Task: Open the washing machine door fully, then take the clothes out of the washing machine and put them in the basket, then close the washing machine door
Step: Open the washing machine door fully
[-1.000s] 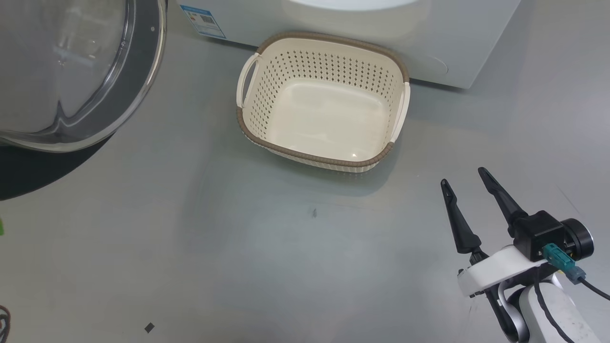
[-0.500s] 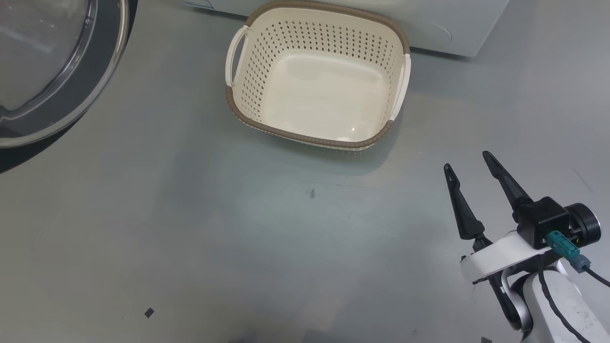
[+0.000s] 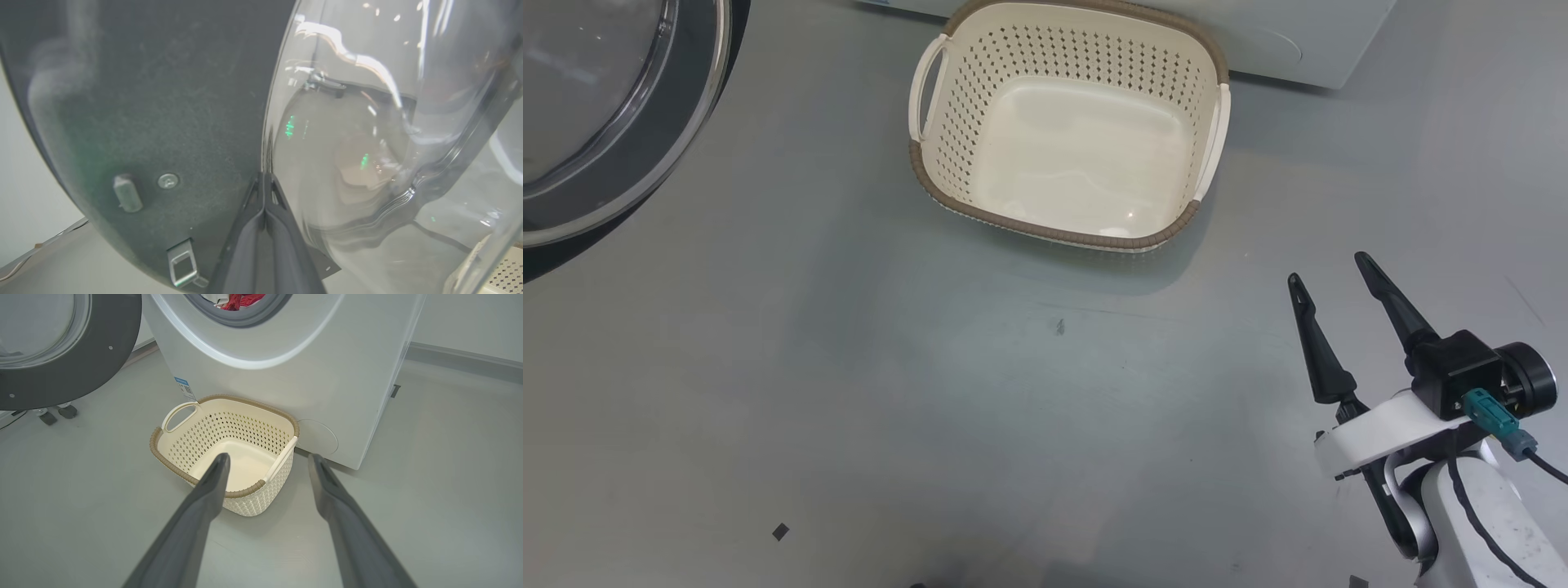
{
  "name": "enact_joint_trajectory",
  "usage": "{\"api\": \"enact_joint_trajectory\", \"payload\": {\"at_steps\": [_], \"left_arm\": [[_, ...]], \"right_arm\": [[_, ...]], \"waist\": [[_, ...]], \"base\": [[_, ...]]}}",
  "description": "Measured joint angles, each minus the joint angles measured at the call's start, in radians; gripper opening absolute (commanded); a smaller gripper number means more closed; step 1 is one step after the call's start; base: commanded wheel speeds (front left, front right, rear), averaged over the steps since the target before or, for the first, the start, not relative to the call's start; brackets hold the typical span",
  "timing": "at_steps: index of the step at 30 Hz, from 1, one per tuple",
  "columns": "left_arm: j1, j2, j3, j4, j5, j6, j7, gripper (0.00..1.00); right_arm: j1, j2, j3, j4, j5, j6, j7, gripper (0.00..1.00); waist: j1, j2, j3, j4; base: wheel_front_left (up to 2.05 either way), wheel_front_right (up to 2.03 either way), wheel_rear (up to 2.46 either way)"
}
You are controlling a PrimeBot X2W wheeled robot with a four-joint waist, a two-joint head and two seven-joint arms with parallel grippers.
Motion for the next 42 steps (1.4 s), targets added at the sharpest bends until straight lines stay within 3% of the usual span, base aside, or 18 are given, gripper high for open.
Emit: {"api": "enact_joint_trajectory", "payload": {"at_steps": [24, 35, 42], "left_arm": [[0.050, -0.032, -0.134, 0.050, 0.112, -0.017, -0.018, 0.00], [0.174, -0.074, -0.198, -0.035, 0.151, -0.021, -0.018, 0.00], [0.258, -0.117, -0.250, -0.139, 0.167, -0.022, -0.019, 0.00]], "right_arm": [[0.015, 0.062, 0.001, 0.116, 0.052, 0.018, -0.073, 1.00], [0.079, 0.090, -0.003, 0.151, 0.091, 0.027, -0.087, 1.00], [0.108, 0.097, -0.004, 0.156, 0.100, 0.035, -0.094, 1.00]], "waist": [[0.0000, 0.0000, -0.182, -0.020], [0.0000, 0.0000, -0.312, -0.064], [-0.0001, 0.0000, -0.377, -0.131]], "base": [[0.00, 0.00, 0.00], [0.00, 0.00, 0.00], [0.00, 0.00, 0.00]]}}
